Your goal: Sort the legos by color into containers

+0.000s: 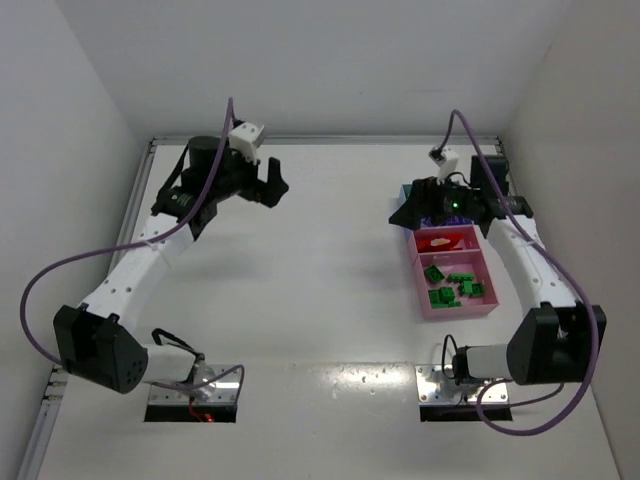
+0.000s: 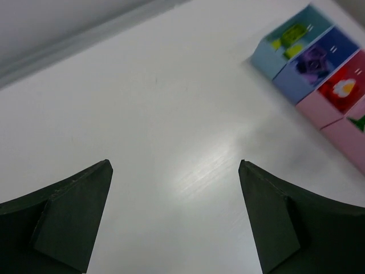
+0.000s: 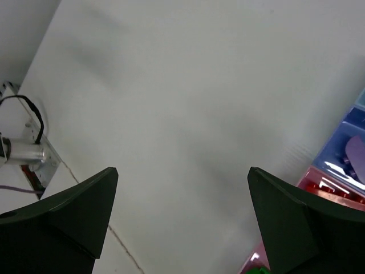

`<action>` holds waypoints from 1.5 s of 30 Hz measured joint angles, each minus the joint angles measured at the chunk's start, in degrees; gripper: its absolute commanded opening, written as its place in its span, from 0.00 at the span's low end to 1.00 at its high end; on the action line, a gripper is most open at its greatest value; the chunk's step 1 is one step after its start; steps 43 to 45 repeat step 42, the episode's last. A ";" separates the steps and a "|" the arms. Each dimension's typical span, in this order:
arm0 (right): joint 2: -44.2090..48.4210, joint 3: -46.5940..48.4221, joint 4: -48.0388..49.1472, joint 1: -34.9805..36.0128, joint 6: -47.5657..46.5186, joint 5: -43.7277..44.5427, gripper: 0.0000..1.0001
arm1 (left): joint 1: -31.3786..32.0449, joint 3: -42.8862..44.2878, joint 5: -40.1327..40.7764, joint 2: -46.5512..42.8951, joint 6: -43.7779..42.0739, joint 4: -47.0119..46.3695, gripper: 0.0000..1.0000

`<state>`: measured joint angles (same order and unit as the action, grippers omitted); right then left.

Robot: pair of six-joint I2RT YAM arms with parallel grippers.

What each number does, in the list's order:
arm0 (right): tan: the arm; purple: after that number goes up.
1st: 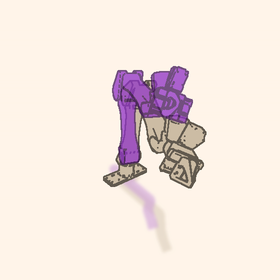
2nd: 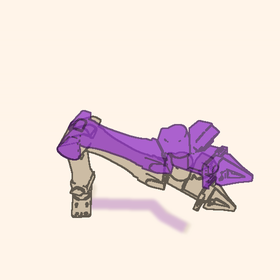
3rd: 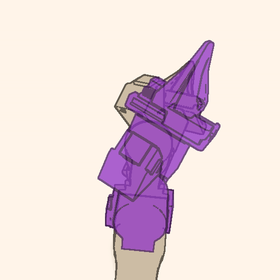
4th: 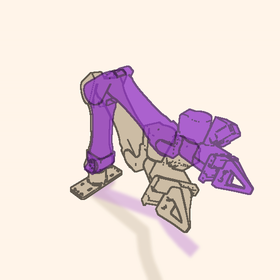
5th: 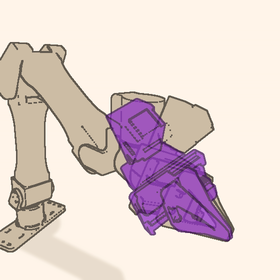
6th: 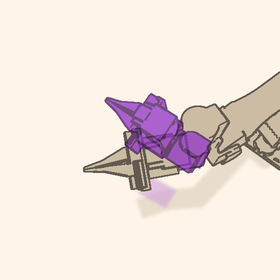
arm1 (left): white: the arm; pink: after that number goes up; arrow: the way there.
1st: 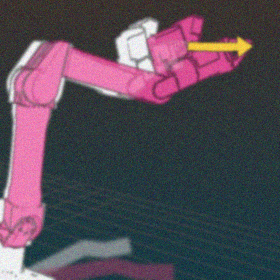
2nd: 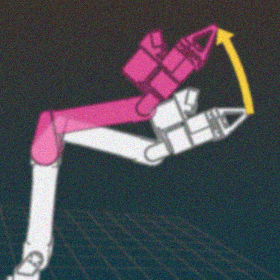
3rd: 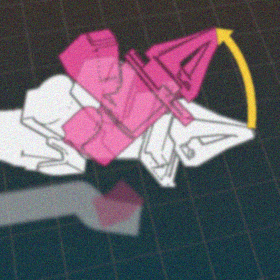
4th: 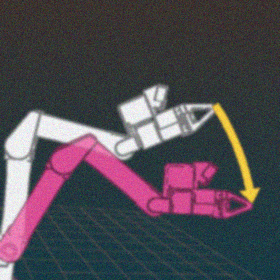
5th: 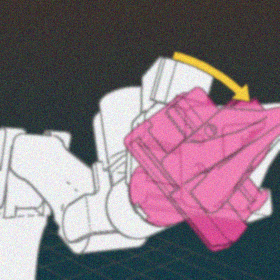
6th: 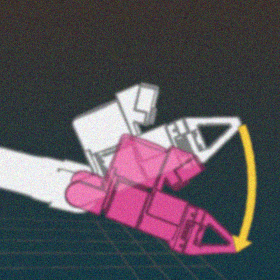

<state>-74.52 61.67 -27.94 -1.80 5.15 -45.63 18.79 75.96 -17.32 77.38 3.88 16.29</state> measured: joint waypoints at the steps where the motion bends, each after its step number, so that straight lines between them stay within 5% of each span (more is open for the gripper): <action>1: -1.55 0.09 0.44 1.44 0.26 1.01 0.98 | -1.14 -3.08 0.09 -1.64 0.04 0.42 1.00; 10: -3.96 -0.07 2.62 10.14 -1.38 7.78 0.99 | -9.62 -21.11 0.68 -8.37 1.60 2.49 1.00; 45: -4.42 -0.92 3.43 11.32 -3.45 9.62 0.99 | -13.92 -23.12 -0.31 -8.50 3.91 0.24 1.00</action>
